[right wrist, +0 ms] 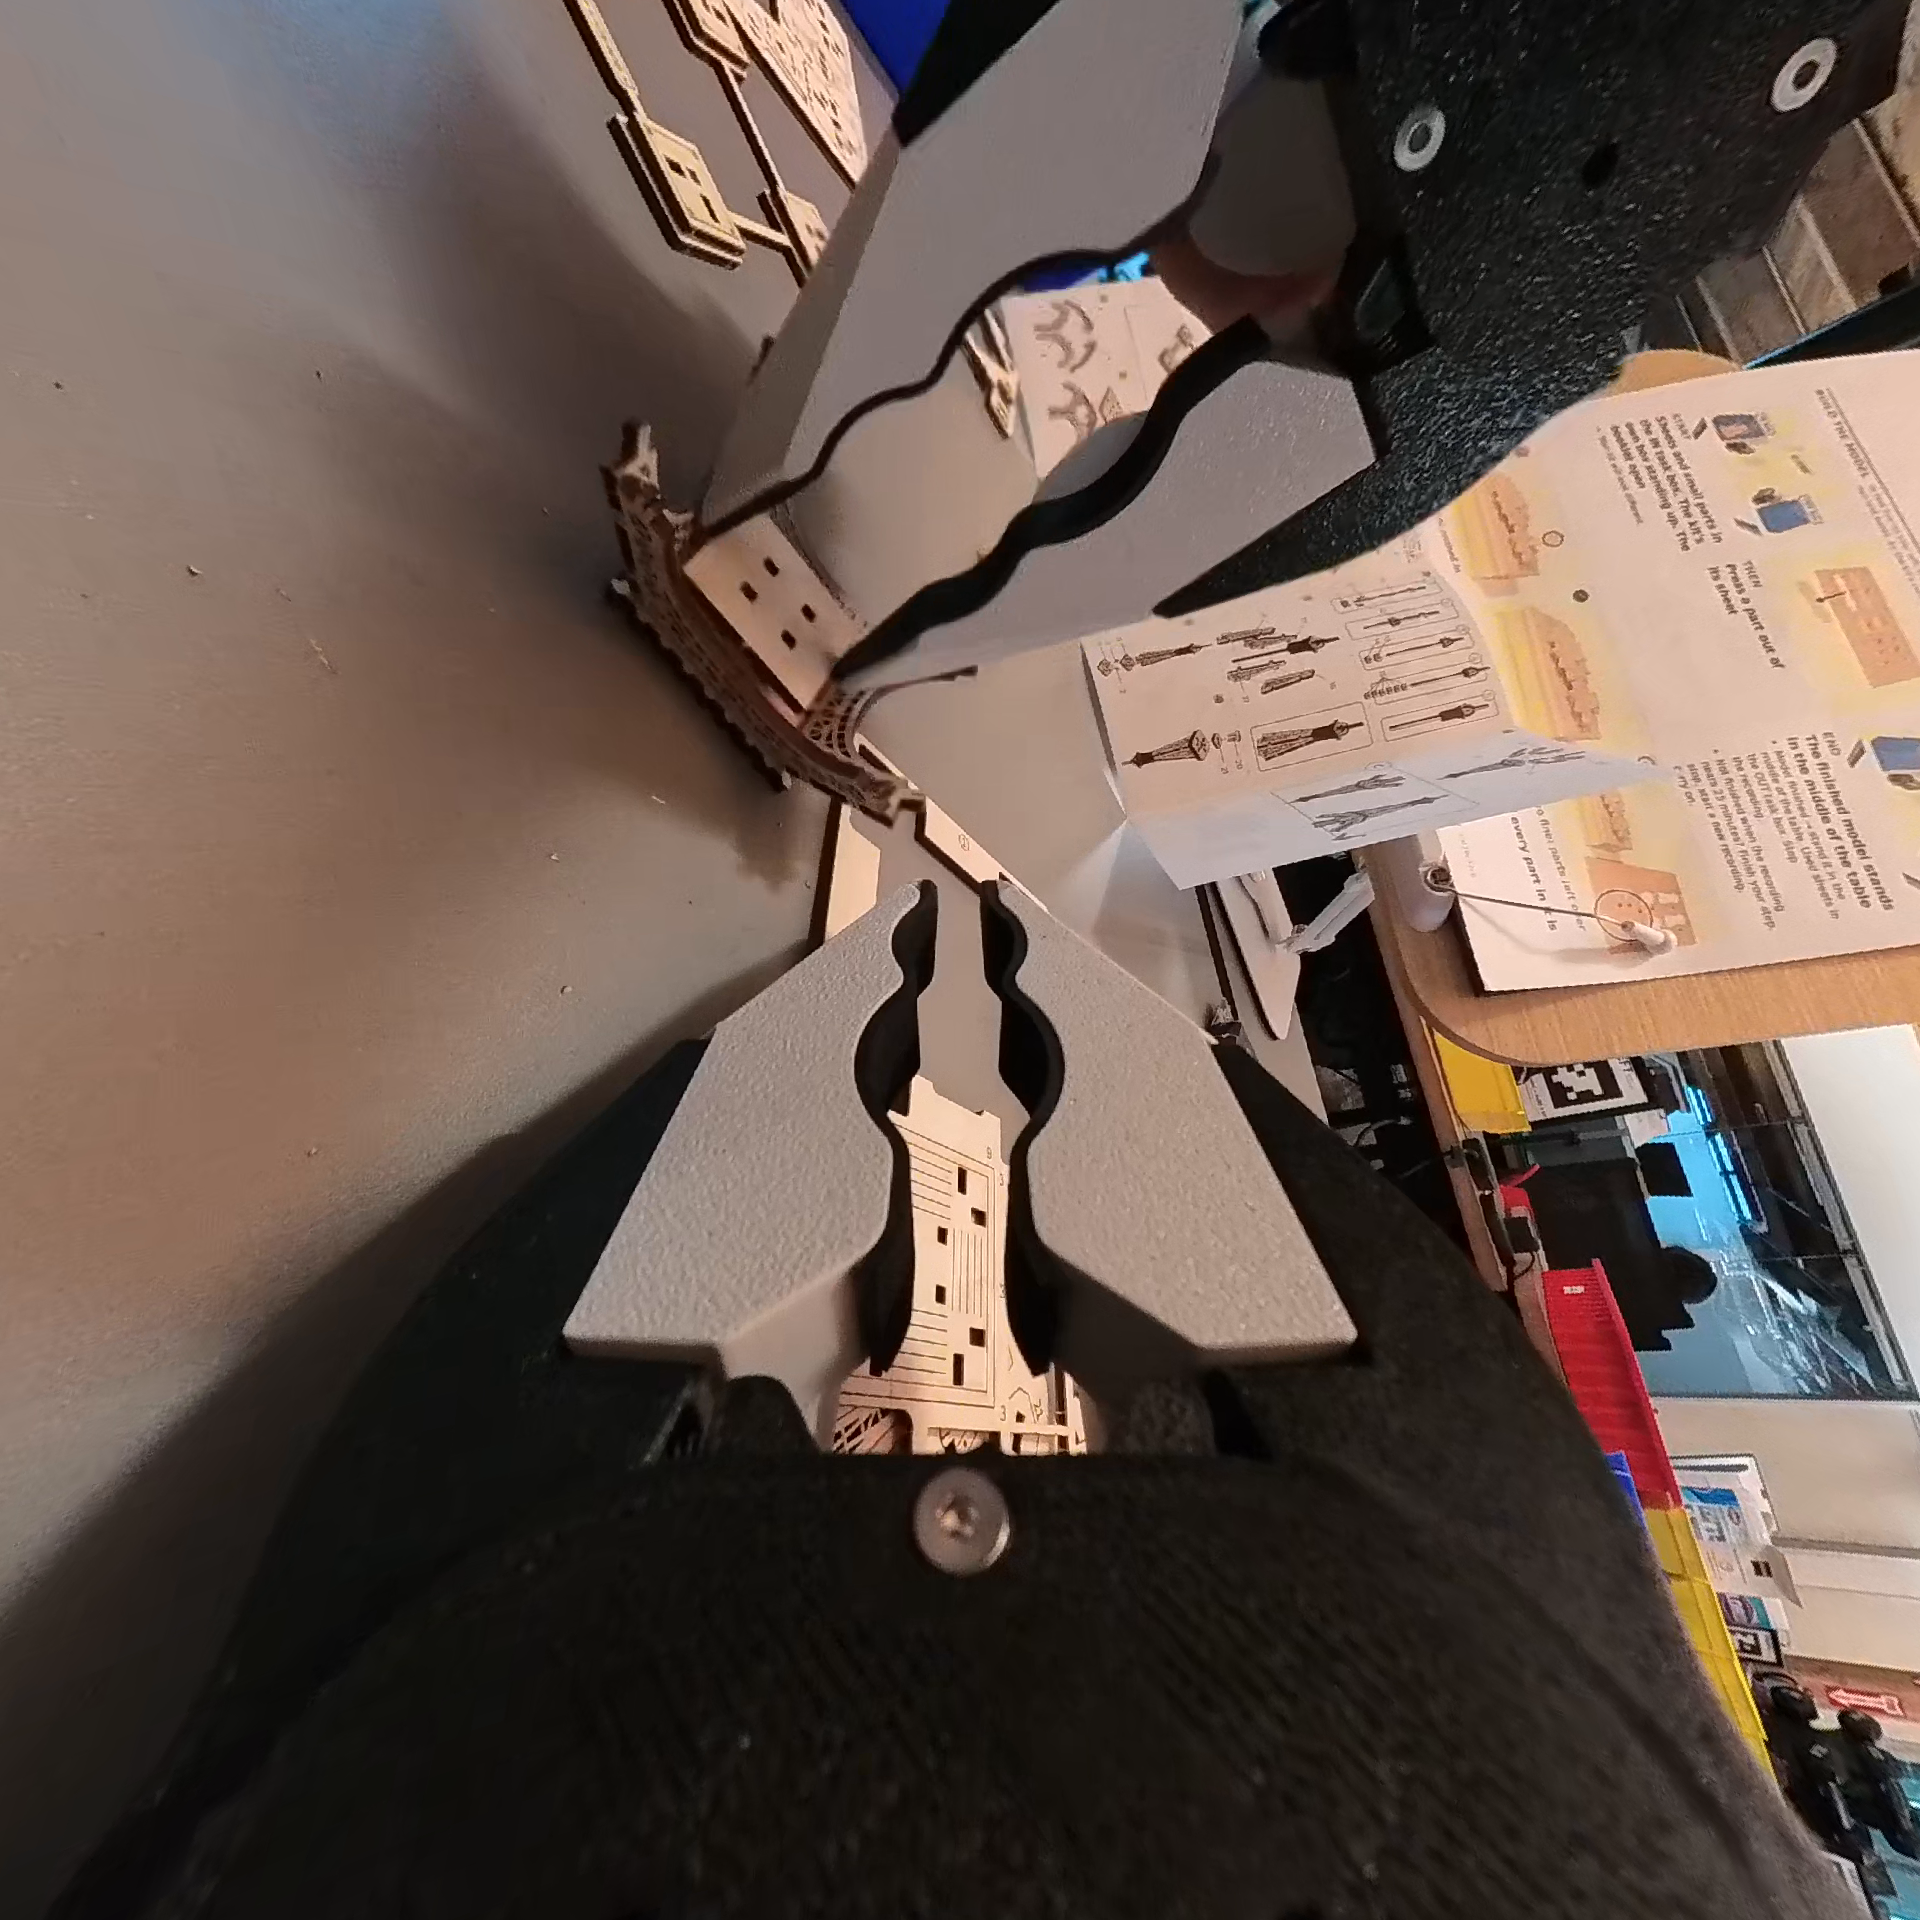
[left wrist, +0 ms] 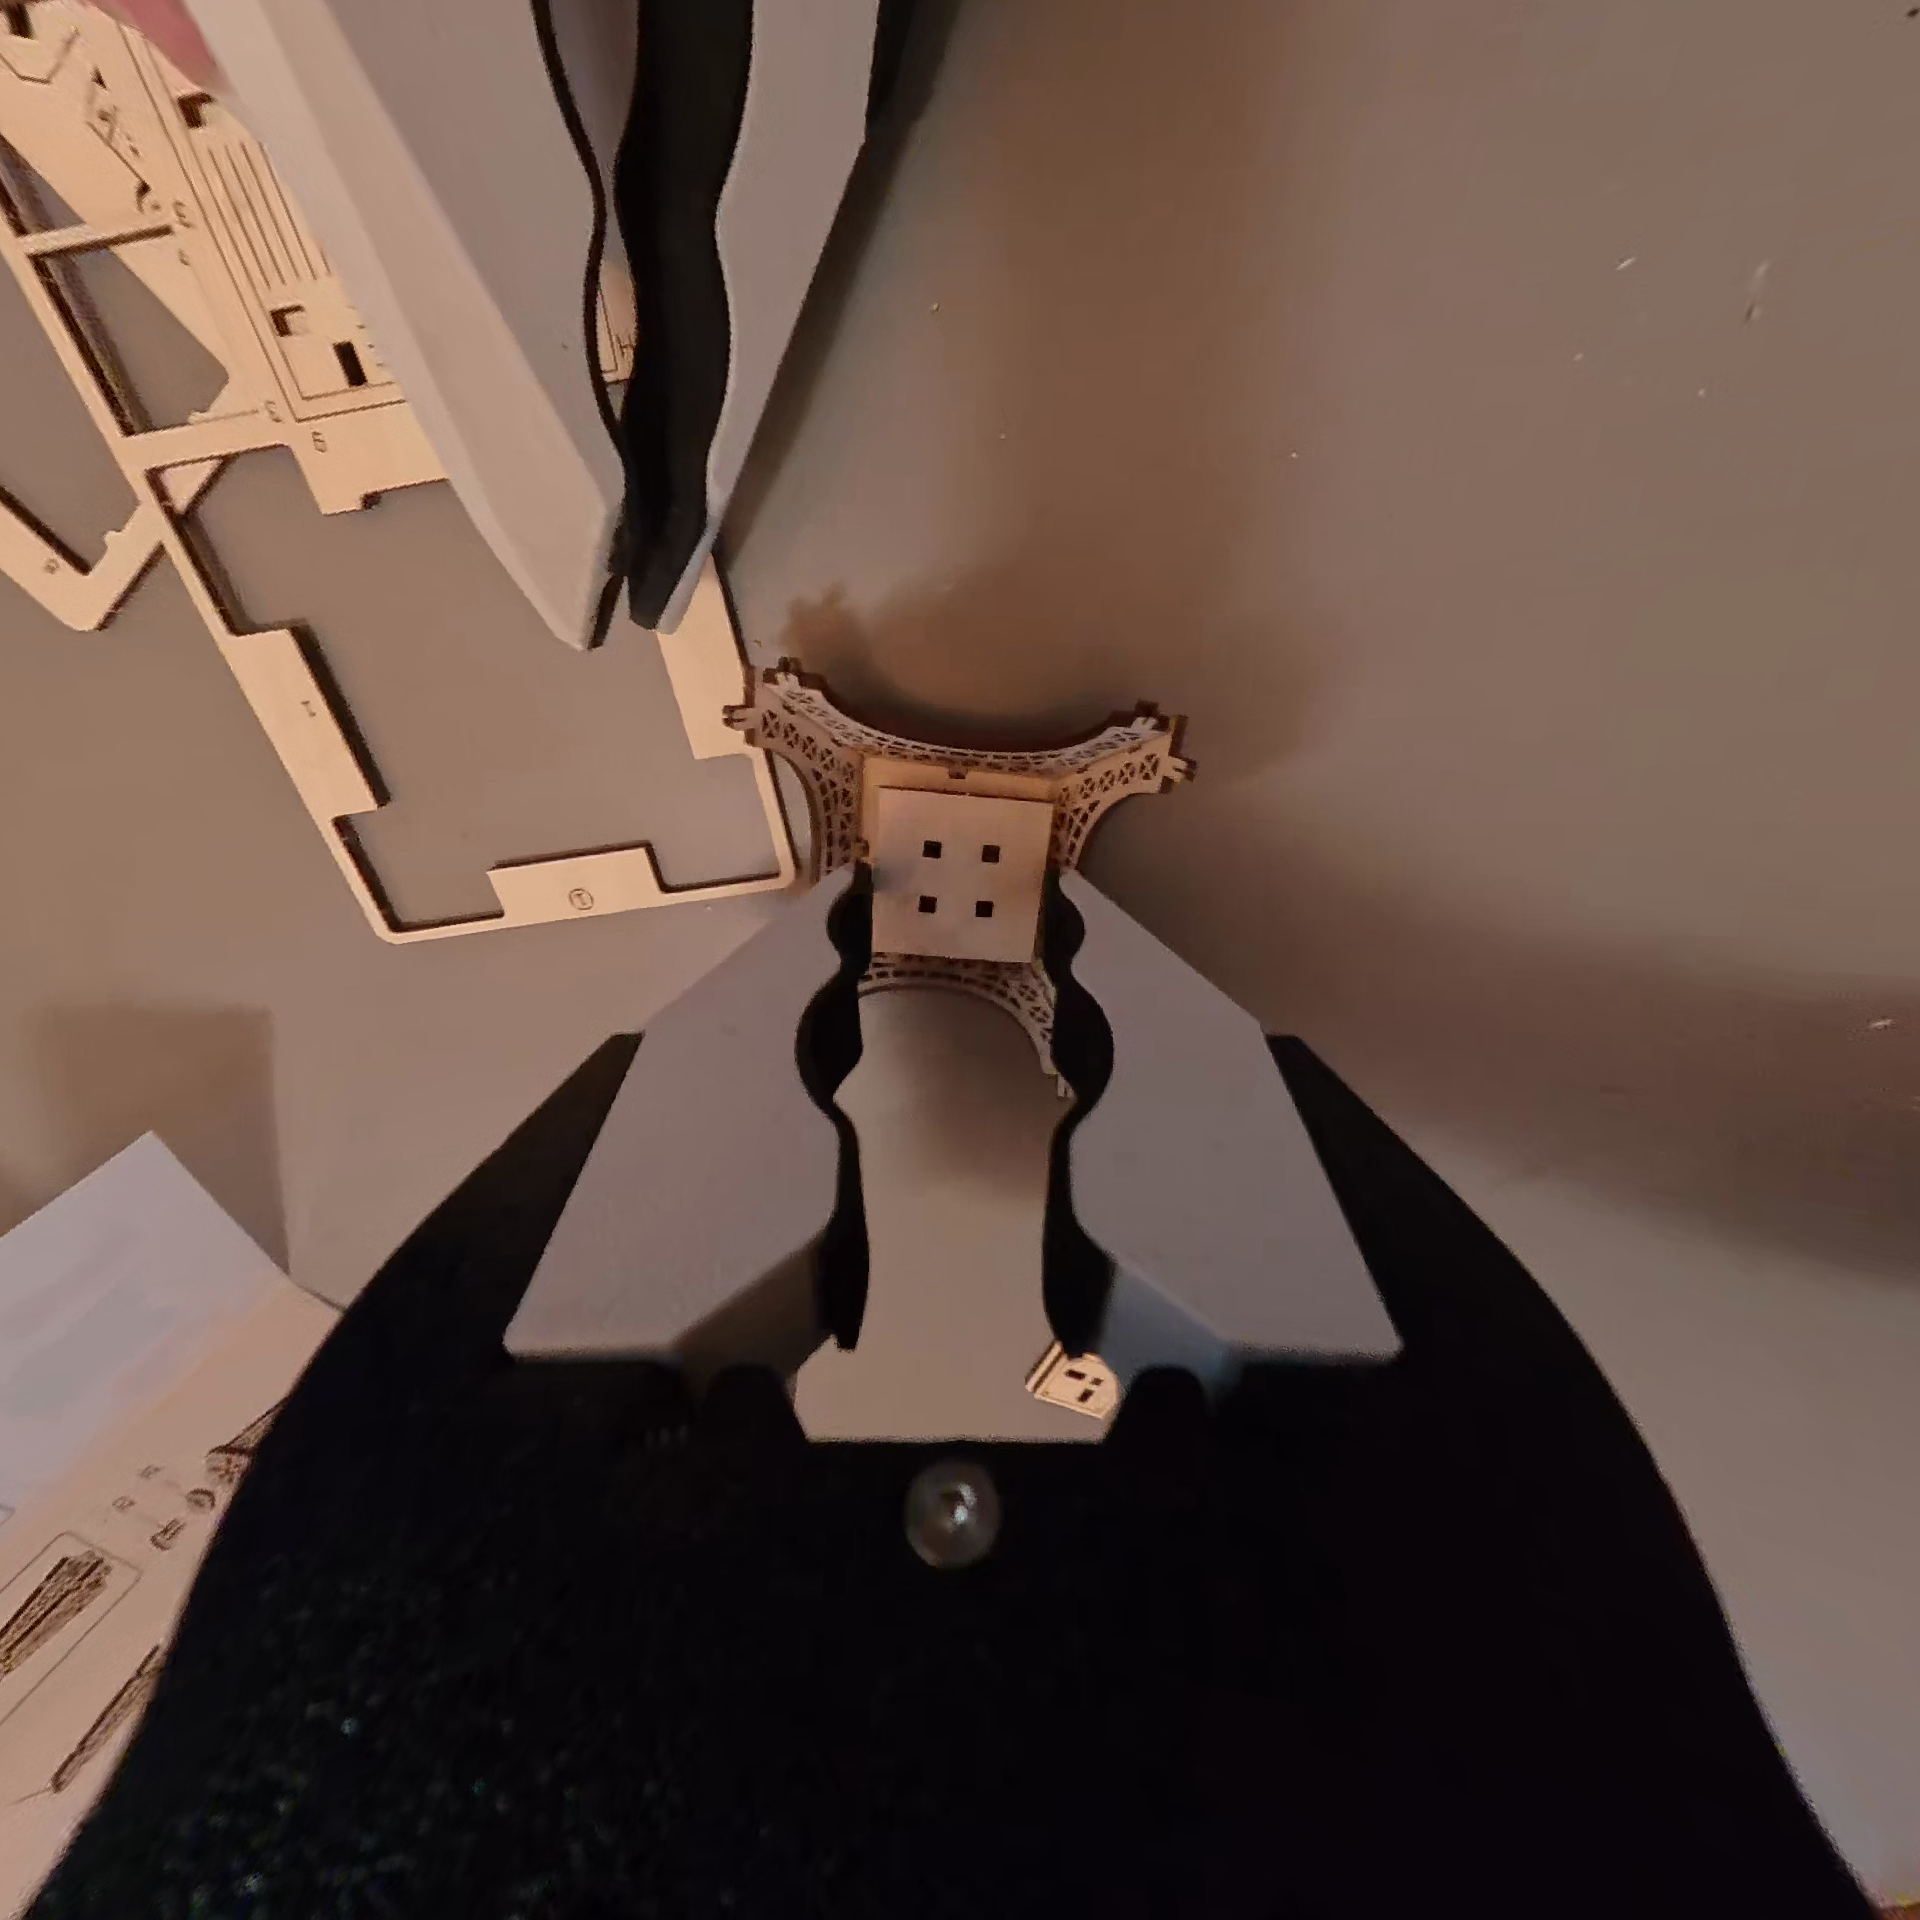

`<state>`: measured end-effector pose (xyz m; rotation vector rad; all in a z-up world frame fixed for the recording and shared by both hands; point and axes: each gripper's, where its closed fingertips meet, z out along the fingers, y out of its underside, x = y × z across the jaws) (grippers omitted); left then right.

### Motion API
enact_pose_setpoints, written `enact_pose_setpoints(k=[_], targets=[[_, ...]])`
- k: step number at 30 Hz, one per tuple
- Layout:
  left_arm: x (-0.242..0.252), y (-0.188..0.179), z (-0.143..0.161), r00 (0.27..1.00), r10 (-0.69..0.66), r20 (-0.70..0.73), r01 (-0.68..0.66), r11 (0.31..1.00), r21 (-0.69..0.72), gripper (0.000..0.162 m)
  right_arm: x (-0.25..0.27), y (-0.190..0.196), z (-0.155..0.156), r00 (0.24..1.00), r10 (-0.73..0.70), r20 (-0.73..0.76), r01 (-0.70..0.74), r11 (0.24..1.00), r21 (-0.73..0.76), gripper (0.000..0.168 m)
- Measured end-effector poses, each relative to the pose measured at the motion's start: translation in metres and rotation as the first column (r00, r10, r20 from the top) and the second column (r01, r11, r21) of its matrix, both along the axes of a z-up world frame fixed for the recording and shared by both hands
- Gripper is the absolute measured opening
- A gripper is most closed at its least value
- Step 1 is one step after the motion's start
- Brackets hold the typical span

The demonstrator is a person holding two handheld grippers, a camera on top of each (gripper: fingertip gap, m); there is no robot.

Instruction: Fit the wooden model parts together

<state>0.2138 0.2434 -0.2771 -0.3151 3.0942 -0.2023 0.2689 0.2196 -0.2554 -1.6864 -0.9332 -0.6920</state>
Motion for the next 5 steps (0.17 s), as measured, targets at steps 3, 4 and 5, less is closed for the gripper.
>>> enact_pose_setpoints(k=[3, 4, 5], targets=[[0.0037, 0.0022, 0.0005, 1.000, -0.004, 0.030, 0.003, 1.000, 0.018, 0.030, 0.0003, -0.0005, -0.0003, 1.000, -0.001, 0.002, 0.001, 1.000, -0.002, 0.006], [0.0041, 0.0018, 0.0010, 0.999, -0.006, 0.035, 0.005, 1.000, 0.019, 0.030, 0.0003, -0.0005, -0.0003, 1.000, -0.001, 0.002, 0.001, 1.000, -0.002, 0.006], [0.0043, 0.0009, 0.0014, 0.999, -0.009, 0.038, 0.009, 1.000, 0.018, 0.030, 0.0003, -0.0005, -0.0002, 1.000, -0.001, 0.002, 0.001, 1.000, -0.002, 0.006]])
